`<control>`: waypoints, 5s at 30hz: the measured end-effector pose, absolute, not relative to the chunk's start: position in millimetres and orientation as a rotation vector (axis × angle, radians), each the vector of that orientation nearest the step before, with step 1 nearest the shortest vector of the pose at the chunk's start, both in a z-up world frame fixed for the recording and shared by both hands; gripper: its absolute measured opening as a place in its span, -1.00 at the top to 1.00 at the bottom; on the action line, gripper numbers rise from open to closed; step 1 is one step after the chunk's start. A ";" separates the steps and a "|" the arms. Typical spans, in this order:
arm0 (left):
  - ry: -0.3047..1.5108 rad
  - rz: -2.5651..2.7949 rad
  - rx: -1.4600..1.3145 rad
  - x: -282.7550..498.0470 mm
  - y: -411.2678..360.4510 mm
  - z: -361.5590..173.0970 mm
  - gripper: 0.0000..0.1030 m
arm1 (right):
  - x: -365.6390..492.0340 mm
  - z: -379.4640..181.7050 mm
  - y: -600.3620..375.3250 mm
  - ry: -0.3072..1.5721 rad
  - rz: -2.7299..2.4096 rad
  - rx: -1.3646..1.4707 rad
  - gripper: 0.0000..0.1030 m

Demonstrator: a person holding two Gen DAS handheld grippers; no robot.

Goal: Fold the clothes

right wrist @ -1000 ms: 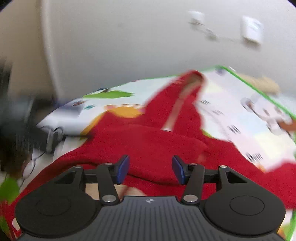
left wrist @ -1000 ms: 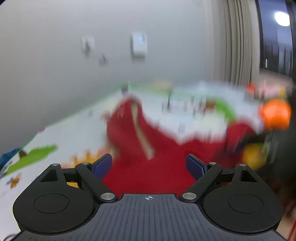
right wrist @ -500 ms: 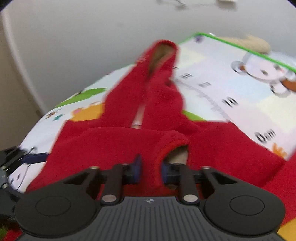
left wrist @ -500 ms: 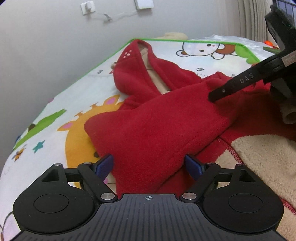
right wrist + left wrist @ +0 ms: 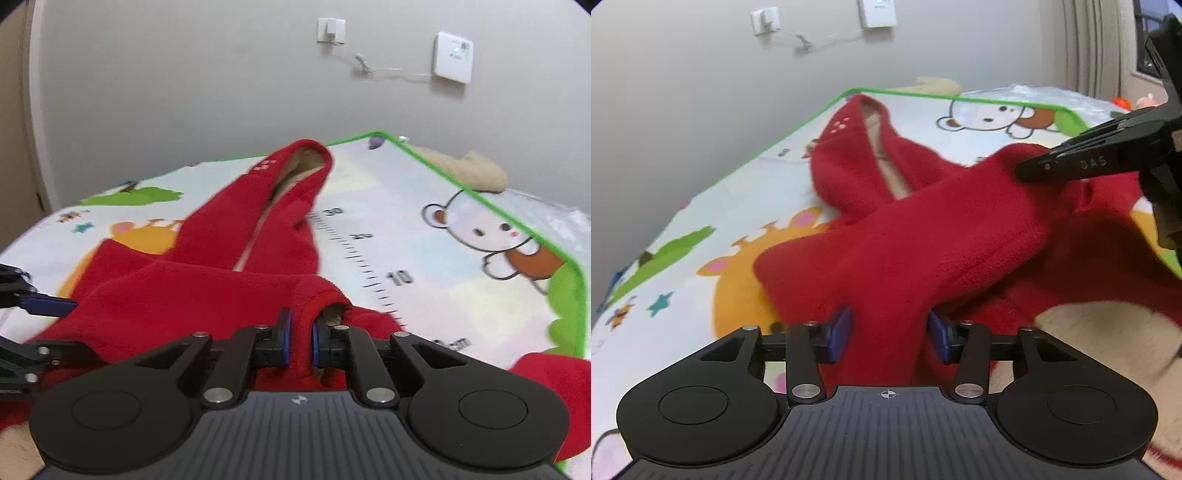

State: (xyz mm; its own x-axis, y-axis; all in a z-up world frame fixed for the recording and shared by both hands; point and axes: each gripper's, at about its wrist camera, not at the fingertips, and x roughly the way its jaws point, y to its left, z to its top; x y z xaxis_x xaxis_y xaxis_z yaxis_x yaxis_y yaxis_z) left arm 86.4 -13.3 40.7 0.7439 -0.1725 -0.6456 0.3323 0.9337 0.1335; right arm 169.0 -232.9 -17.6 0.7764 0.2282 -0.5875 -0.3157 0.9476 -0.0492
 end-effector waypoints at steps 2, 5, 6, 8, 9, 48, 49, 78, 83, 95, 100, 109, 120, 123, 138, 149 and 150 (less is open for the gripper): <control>0.679 -0.305 0.244 86.9 -20.3 41.1 0.08 | 173.8 -25.7 -236.4 0.656 0.277 -0.155 0.80; 0.689 -0.327 0.253 87.2 -29.6 37.1 0.04 | 184.4 -39.1 -249.0 0.746 0.260 -0.082 0.75; 0.695 -0.329 0.252 87.7 -31.2 35.5 -0.01 | 186.5 -40.6 -256.3 0.766 0.261 -0.032 0.73; 0.705 -0.328 0.250 87.9 -31.9 33.1 -0.10 | 185.1 -33.7 -275.1 0.780 0.264 0.076 0.44; 0.704 -0.326 0.246 86.6 -31.3 33.2 -0.26 | 179.9 -24.0 -289.2 0.761 0.255 0.135 0.20; 0.730 -0.341 -0.299 66.6 54.7 42.0 -0.81 | 111.3 3.1 -206.3 0.606 0.614 -0.172 0.01; 0.725 -0.345 -0.309 67.0 56.9 43.0 -0.81 | 107.8 3.7 -208.8 0.596 0.597 -0.192 -0.04; 0.743 -0.231 -0.218 120.1 24.3 29.5 0.53 | 83.7 -29.0 -222.1 0.465 0.327 -0.524 0.74; 0.562 -0.210 -0.100 95.7 33.6 77.8 0.82 | 77.1 -11.3 -209.3 0.415 0.396 -0.528 0.74; 0.545 -0.148 -0.097 63.1 59.8 78.2 -0.23 | 86.6 -10.8 -221.9 0.523 0.544 -0.441 -0.01; 0.547 -0.272 -0.197 84.5 49.7 81.5 -0.55 | 121.7 11.6 -234.9 0.517 0.520 -0.231 -0.18; 0.871 -0.326 -0.302 147.0 28.4 34.3 -0.69 | 211.1 -41.3 -236.9 0.724 0.395 -0.018 -0.36; 0.866 -0.340 -0.227 145.6 18.3 28.6 -0.81 | 154.5 -32.4 -233.7 0.670 0.476 -0.157 -0.62; 0.865 -0.342 -0.225 145.7 17.5 27.8 -0.81 | 155.0 -47.1 -242.0 0.687 0.454 -0.124 -0.72; 0.843 -0.340 -0.154 143.8 6.5 23.8 -0.88 | 159.5 -62.2 -249.1 0.672 0.440 -0.073 -1.00; 0.722 -0.331 0.021 57.5 17.2 56.0 -0.88 | 104.2 -20.4 -265.0 0.667 0.478 -0.117 -1.00; 0.720 -0.338 0.046 43.0 23.2 59.2 -0.88 | 90.5 -14.2 -268.8 0.669 0.493 -0.142 -1.00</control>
State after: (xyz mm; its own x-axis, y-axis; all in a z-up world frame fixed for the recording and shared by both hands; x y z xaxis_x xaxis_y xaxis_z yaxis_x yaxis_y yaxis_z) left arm 43.0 23.2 59.2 0.7002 -0.2877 -0.6534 0.3189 0.9449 -0.0743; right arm 90.5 -268.8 -14.2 0.6747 0.3919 -0.6255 -0.4814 0.8760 0.0295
